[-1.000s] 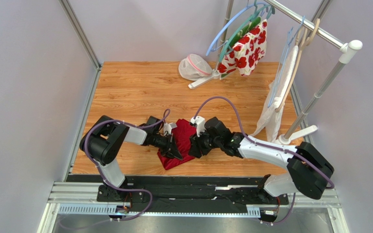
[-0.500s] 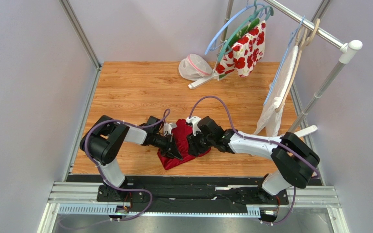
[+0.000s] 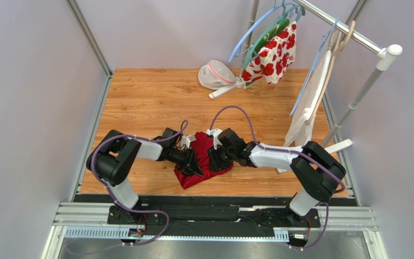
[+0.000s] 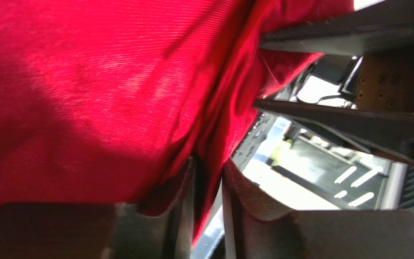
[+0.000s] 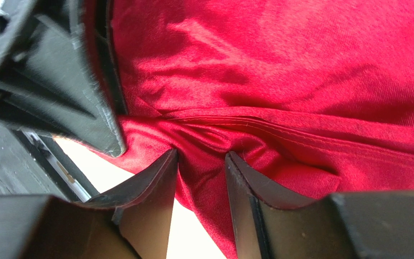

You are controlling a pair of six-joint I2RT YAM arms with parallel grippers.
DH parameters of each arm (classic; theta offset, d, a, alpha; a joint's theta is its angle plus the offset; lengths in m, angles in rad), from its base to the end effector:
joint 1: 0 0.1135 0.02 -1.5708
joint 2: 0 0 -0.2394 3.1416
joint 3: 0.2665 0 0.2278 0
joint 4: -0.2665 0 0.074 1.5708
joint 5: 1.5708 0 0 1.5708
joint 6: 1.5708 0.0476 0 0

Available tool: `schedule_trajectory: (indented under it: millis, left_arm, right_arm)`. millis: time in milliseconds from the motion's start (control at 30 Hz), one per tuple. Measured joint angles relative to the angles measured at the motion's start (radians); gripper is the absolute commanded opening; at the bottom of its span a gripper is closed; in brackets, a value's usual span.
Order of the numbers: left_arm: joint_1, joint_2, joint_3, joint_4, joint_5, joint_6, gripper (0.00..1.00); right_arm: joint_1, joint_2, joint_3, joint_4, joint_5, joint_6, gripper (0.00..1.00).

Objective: Fold the napkin, place the utensils inside, and roll it up
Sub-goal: Roll the napkin with the utensil

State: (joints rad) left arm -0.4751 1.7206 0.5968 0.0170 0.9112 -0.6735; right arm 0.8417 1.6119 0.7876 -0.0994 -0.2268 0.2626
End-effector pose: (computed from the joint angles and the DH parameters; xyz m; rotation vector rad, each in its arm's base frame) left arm 0.2060 -0.1483 0.0857 -0.0428 -2.6639 1.4284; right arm 0.1890 0.2276 0.1361 -0.8425 2.4781 0.7136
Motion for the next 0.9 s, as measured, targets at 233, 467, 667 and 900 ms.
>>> schedule_trajectory:
  millis: [233, 467, 667, 900]
  left_arm:
    - [0.000, -0.184, 0.084, -0.207, -0.153, 0.066, 0.57]
    - [0.001, -0.472, 0.093, -0.409, -0.428, 0.087, 0.71]
    - [0.004, -0.704, -0.087, -0.468, -0.558, 0.014, 0.85]
    - [0.005, -0.790, -0.248, -0.378, -0.592, -0.152, 0.87]
  right_arm:
    - [-0.010, 0.029, 0.026, 0.003, 0.002, 0.017, 0.44]
    - [-0.012, 0.052, 0.051, 0.003, 0.008, 0.042, 0.44]
    - [-0.012, 0.066, 0.066, 0.003, 0.013, 0.059, 0.44]
    - [-0.013, 0.070, 0.071, 0.002, 0.013, 0.063, 0.44]
